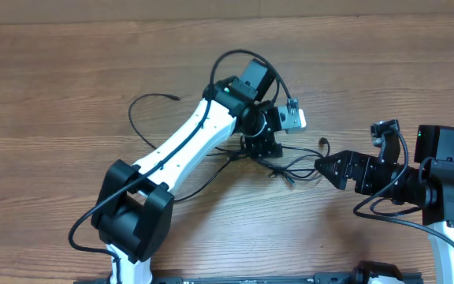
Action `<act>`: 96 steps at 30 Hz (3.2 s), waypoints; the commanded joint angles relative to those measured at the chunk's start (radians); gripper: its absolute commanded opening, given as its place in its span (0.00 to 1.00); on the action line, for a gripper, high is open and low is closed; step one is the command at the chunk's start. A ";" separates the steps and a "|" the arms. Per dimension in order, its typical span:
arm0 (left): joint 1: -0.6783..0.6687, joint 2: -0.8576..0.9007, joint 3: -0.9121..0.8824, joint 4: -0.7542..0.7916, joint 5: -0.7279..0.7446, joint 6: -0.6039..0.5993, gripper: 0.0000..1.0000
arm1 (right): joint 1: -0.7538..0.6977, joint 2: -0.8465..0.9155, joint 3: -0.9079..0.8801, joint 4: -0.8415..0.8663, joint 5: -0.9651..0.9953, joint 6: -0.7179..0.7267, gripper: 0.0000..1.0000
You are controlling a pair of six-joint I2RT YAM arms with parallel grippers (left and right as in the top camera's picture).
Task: Untangle cables
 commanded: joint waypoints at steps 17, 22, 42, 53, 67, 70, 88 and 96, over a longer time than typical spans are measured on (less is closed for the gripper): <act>0.105 -0.048 0.590 -0.201 -0.002 -0.906 0.04 | 0.027 0.001 0.005 0.003 -0.174 0.074 1.00; 0.118 -0.050 0.765 -0.286 -0.002 -1.086 0.04 | 0.117 0.002 0.005 0.179 -0.231 0.169 1.00; 0.104 -0.073 0.803 -0.346 -0.009 -1.106 0.04 | 0.717 0.332 0.005 0.688 0.712 0.475 0.04; 0.447 -0.226 0.803 -0.482 -0.247 -1.072 0.04 | 0.373 0.333 0.005 0.352 0.870 0.653 0.04; 0.830 -0.270 0.803 -0.569 -0.249 -1.072 0.04 | 0.044 0.335 0.005 0.306 0.837 0.544 0.04; 0.861 -0.270 0.803 -0.569 -0.267 -1.076 0.04 | -0.066 0.335 0.005 0.284 0.840 0.541 0.06; 0.713 -0.268 0.800 -0.612 -0.230 -1.079 0.04 | -0.120 0.334 0.005 0.273 0.353 0.811 1.00; 0.549 -0.203 0.799 -0.676 -0.239 -1.025 0.04 | 0.067 0.334 0.005 0.289 0.352 0.789 1.00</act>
